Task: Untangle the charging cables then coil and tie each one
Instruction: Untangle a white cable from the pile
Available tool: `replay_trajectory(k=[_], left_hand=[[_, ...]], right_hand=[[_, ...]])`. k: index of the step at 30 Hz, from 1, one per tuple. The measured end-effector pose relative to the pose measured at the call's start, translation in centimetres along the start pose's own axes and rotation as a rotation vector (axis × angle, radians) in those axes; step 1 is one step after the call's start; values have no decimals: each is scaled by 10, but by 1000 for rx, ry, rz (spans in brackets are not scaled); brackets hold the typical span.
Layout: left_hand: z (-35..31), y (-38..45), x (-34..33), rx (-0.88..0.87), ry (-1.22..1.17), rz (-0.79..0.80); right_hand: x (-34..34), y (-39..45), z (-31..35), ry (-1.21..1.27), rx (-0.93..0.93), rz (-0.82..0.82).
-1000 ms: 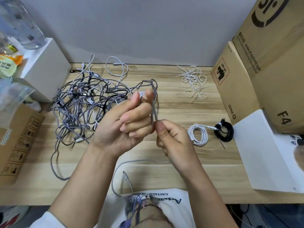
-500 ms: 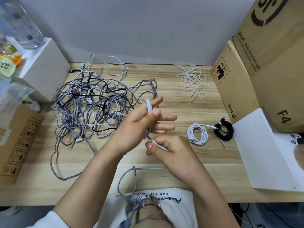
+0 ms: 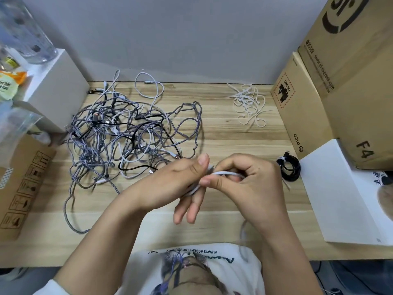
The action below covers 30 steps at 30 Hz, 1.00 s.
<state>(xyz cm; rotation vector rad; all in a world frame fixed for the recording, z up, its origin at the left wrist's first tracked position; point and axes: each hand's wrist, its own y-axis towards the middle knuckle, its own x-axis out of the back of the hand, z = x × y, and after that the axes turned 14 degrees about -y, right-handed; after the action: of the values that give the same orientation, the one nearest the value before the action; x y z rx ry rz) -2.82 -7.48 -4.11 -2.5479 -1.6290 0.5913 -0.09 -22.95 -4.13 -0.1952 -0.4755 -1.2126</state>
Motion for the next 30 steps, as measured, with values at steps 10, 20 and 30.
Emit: replay_trajectory(k=[10, 20, 30], left_hand=[[0, -1, 11, -135, -654, 449], [-19, 4, 12, -422, -999, -73], [3, 18, 1, -191, -274, -346]], right_hand=[[-2, 6, 1, 350, 83, 138], [-32, -7, -18, -82, -37, 412], [-26, -10, -12, -412, 59, 308]])
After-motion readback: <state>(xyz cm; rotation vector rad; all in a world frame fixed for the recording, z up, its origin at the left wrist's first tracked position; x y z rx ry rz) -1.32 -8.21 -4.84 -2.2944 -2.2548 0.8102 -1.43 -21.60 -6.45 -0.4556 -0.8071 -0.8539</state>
